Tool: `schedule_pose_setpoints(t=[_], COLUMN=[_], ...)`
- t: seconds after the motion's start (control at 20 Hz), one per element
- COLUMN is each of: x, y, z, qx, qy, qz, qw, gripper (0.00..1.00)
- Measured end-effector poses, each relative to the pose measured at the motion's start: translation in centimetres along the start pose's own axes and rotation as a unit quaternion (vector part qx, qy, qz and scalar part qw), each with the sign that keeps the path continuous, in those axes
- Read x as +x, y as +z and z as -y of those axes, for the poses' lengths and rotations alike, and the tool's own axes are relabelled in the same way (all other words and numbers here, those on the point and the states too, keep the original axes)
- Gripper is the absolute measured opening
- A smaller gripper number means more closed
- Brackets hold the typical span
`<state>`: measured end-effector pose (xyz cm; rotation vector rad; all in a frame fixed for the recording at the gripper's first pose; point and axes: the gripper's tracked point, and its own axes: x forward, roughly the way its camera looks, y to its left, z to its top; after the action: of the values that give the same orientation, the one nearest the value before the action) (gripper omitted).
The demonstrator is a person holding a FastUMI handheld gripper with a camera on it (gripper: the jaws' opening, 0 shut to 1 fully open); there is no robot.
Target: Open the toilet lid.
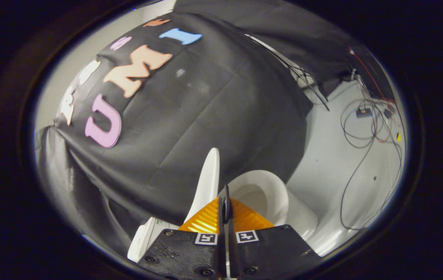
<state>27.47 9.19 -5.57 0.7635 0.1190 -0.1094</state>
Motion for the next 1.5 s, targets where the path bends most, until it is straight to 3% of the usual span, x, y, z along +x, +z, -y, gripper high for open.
schedule_pose_setpoints(t=[0.5, 0.95, 1.5], x=[-2.3, -3.8, -4.1], y=[0.2, -2.2, -7.5], z=[-11.4, -19.4, -29.1], qx=[-0.154, -0.267, -0.327], qy=[0.012, 0.024, 0.1], qz=[0.013, 0.01, -0.009], qw=[0.988, 0.963, 0.94], gripper=[0.03, 0.04, 0.09])
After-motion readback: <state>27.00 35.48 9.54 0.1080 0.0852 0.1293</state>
